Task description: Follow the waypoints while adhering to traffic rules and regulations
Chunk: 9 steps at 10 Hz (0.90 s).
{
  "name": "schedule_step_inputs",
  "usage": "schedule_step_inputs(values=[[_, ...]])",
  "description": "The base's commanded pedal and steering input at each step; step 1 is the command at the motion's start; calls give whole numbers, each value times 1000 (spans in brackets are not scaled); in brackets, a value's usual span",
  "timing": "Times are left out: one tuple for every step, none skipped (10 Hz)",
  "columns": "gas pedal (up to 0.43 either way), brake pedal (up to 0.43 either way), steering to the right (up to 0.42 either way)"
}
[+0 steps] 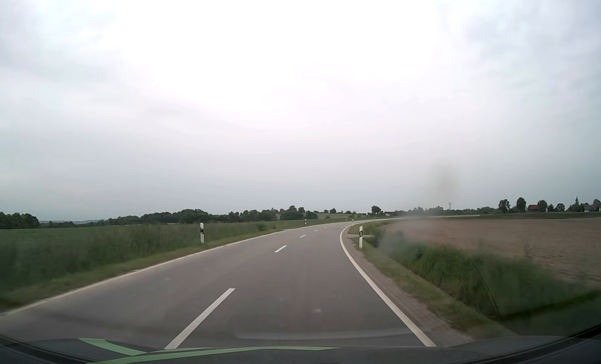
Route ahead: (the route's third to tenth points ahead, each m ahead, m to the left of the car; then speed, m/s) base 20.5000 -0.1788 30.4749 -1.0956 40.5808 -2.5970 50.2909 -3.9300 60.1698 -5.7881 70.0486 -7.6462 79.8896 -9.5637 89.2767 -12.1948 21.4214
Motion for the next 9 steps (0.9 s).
schedule_step_inputs(values=[[150, 0, 24], [150, 0, 24], [150, 0, 24], [150, 0, 24], [150, 0, 24], [150, 0, 24], [150, 0, 23], [150, 0, 22], [150, 0, 20]])
